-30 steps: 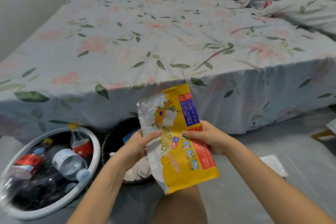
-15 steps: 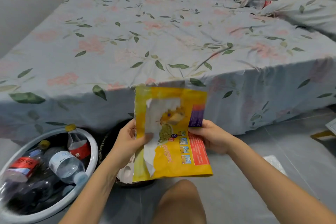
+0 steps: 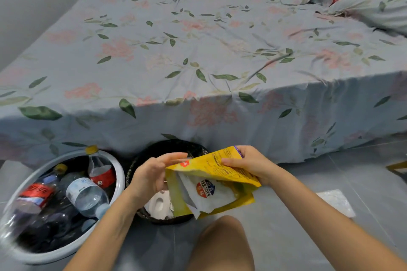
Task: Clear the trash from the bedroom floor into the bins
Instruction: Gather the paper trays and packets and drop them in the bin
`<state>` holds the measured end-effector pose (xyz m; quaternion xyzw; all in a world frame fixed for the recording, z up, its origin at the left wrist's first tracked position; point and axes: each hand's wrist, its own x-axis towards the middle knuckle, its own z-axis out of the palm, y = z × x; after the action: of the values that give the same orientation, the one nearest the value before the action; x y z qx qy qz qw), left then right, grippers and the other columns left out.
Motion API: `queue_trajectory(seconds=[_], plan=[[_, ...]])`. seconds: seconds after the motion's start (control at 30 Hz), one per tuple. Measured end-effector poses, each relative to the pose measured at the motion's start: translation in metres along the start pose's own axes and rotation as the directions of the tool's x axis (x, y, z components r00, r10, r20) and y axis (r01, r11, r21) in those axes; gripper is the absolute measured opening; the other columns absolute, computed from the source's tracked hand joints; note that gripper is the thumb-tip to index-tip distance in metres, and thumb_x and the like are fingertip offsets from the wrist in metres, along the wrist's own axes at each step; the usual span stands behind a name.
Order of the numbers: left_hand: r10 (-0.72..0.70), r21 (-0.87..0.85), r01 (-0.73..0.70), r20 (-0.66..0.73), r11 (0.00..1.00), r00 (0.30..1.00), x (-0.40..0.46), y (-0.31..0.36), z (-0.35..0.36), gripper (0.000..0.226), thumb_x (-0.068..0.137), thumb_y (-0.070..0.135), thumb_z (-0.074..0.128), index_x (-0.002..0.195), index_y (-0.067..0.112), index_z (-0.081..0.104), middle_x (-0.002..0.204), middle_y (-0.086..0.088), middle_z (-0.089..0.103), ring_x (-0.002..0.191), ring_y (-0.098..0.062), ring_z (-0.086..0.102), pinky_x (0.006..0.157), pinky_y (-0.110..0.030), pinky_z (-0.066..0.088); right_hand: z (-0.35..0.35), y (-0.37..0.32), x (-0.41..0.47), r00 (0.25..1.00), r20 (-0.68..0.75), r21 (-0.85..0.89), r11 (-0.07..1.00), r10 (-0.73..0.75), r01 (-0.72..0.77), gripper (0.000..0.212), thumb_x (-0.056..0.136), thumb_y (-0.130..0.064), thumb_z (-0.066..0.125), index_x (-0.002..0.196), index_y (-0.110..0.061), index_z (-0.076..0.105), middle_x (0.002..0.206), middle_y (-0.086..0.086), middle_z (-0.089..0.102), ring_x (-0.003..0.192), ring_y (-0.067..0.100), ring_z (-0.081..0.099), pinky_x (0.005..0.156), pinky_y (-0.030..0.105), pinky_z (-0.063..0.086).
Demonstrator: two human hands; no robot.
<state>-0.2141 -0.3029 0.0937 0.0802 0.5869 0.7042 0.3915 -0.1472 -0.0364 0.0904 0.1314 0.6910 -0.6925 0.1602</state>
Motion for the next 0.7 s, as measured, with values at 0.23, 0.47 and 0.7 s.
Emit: queue_trajectory(seconds=[0.23,0.47,0.7], plan=[[-0.004,0.62,0.142,-0.218,0.771,0.976,0.004,-0.006,-0.01,0.024,0.066,0.032,0.086,0.086,0.024,0.075,0.083,-0.002,0.077,0.078,-0.018,0.073,0.079,-0.037,0.06,0.02,0.01,0.024,0.989,-0.11,-0.122,0.989,-0.102,0.088,0.014,0.079,-0.017,0.077,0.09,-0.015,0.069,0.09,0.007,0.076,0.083,0.022,0.073,0.074,0.036,0.06],[0.345,0.837,0.357,-0.508,0.415,0.79,0.038,-0.009,-0.055,0.039,0.067,0.037,0.083,0.099,0.022,0.067,0.098,0.0,0.067,0.097,-0.023,0.061,0.076,-0.032,0.044,0.074,0.033,0.089,0.933,-0.324,-0.332,0.942,-0.158,0.044,0.029,0.079,-0.031,0.075,0.1,-0.015,0.062,0.1,0.004,0.07,0.094,0.019,0.065,0.082,0.029,0.048],[-0.171,0.798,0.588,-0.566,0.131,0.806,0.08,-0.078,-0.093,0.044,0.088,0.037,0.062,0.12,0.008,0.052,0.128,-0.015,0.058,0.119,-0.033,0.056,0.094,-0.037,0.046,0.108,0.073,0.152,0.948,-0.254,-0.642,0.7,0.191,-0.313,0.057,0.089,-0.039,0.062,0.127,0.002,0.048,0.128,0.021,0.057,0.119,0.035,0.055,0.095,0.037,0.045]])
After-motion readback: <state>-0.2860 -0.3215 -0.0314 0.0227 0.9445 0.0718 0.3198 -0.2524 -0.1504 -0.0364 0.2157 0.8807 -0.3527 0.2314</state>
